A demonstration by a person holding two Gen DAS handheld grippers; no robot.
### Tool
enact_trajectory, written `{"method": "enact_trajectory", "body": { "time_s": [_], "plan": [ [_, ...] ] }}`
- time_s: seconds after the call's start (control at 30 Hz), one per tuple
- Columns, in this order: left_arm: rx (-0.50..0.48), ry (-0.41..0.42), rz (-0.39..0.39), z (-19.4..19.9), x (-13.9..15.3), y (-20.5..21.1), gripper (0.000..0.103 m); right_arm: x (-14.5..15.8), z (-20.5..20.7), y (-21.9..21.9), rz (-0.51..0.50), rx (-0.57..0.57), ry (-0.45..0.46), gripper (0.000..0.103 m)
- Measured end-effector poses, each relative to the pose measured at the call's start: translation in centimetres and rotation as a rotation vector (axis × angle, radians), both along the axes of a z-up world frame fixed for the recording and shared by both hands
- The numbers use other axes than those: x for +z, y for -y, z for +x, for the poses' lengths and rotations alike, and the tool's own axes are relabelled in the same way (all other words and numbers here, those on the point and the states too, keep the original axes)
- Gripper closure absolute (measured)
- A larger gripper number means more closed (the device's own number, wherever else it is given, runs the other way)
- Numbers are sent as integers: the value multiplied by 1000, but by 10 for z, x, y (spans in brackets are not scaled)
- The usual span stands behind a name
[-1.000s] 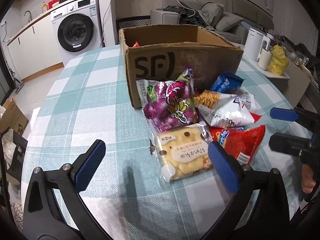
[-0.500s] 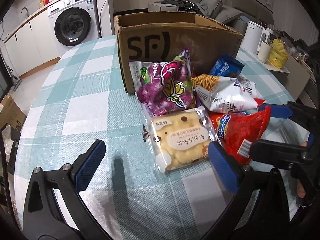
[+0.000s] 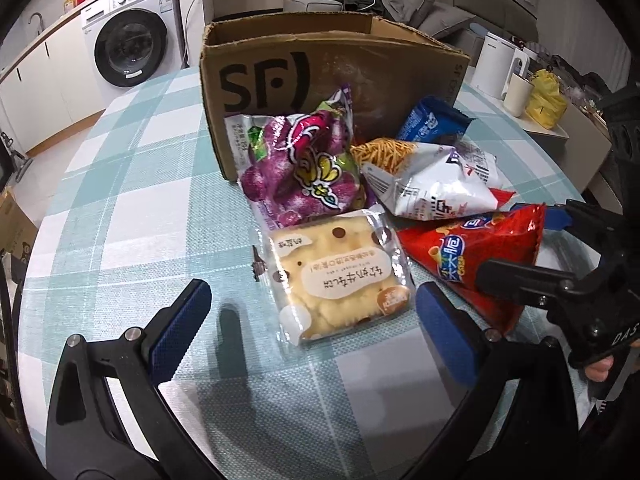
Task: Organize snacks
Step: 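Grasp the cream bun pack with the left tool while the right tool grasps the red chip bag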
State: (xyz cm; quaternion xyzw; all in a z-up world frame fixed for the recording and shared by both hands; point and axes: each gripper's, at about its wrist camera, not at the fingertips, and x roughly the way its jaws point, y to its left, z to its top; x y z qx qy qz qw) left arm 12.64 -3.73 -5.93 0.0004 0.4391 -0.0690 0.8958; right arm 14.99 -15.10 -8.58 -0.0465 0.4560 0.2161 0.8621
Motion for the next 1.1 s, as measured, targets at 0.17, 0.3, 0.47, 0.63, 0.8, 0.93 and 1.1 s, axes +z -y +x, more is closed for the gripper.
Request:
{"method": "enact_trajectory", "body": {
  "time_s": [0.17,0.3,0.47,0.63,0.8,0.93,1.1],
  "plan": [
    [-4,-18,-4,5,-5,5,1,-1,0,8,-7,-13,3,0],
    [1,-35,8,11,-8,9,1,-1,-2,12,-16,-27,10,0],
    [24,-59,22,23,-13,9,1,-3,-4,16,-16,-28,9,0],
    [31,-60,37,29,-15,9,1,-5,-6,9,-37,-12,17,1],
    [22,-52,29,33,-15,9,9,-6,-5,4,-39,8,26,6],
    [1,-31,27,31,-12,14,22,-6,-4,1,-41,23,27,11],
    [-9,-18,24,25,-11,15,32,-7,-5,0,-36,33,31,15]
  ]
}}
